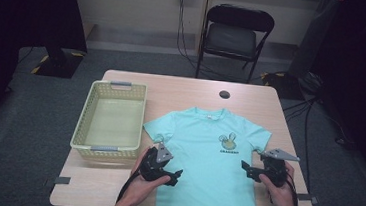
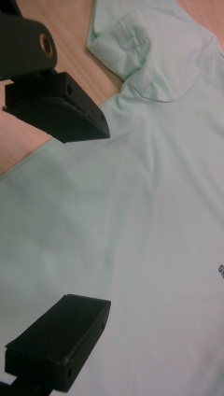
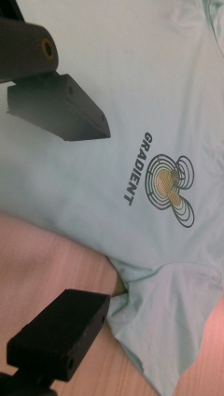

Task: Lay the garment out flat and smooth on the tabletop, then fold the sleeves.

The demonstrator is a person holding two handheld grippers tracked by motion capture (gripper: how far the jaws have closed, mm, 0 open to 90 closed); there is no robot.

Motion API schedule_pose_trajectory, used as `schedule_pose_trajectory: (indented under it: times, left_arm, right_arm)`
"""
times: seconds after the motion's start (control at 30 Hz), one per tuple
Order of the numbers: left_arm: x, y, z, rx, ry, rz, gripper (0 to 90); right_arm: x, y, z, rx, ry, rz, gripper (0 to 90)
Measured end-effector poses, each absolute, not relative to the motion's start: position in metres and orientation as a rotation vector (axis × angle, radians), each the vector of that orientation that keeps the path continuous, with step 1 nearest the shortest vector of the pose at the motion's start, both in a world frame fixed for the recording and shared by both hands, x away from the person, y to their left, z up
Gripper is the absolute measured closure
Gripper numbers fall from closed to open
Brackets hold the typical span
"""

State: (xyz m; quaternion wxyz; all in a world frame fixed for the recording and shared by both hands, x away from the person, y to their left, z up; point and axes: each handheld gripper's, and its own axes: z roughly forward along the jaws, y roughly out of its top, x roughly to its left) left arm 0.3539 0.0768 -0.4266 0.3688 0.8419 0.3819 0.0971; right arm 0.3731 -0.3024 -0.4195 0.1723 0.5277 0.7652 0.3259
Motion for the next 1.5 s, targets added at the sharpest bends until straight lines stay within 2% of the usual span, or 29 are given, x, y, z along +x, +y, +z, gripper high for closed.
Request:
schedule_pose_trajectory:
  times: [0.33,0.43,0.7,0.8,1.07,1.3,1.5]
  left_arm:
    - [0.341,0.094,-0.435,2.179,1.033,0.259,14.9]
    - [0.337,0.099,-0.437,2.181,1.054,0.306,15.1]
    - [0.334,0.108,-0.45,2.195,1.072,0.245,13.6]
    - [0.334,0.109,-0.452,2.182,1.069,0.251,9.6]
    - [0.334,0.109,-0.452,2.18,1.078,0.253,8.6]
    - [0.335,0.11,-0.451,2.189,1.075,0.244,9.0]
    - [0.336,0.109,-0.445,2.185,1.062,0.204,13.9]
  right_arm:
    - [0.351,-0.316,-0.426,1.526,2.147,0.85,16.0]
    - [0.349,-0.321,-0.433,1.552,2.143,0.815,16.0]
    - [0.346,-0.324,-0.441,1.567,2.138,0.779,14.6]
    - [0.346,-0.323,-0.441,1.567,2.14,0.777,14.6]
    - [0.346,-0.323,-0.441,1.57,2.137,0.775,14.5]
    - [0.347,-0.324,-0.442,1.587,2.127,0.764,11.4]
    - [0.344,-0.324,-0.441,1.578,2.135,0.774,12.0]
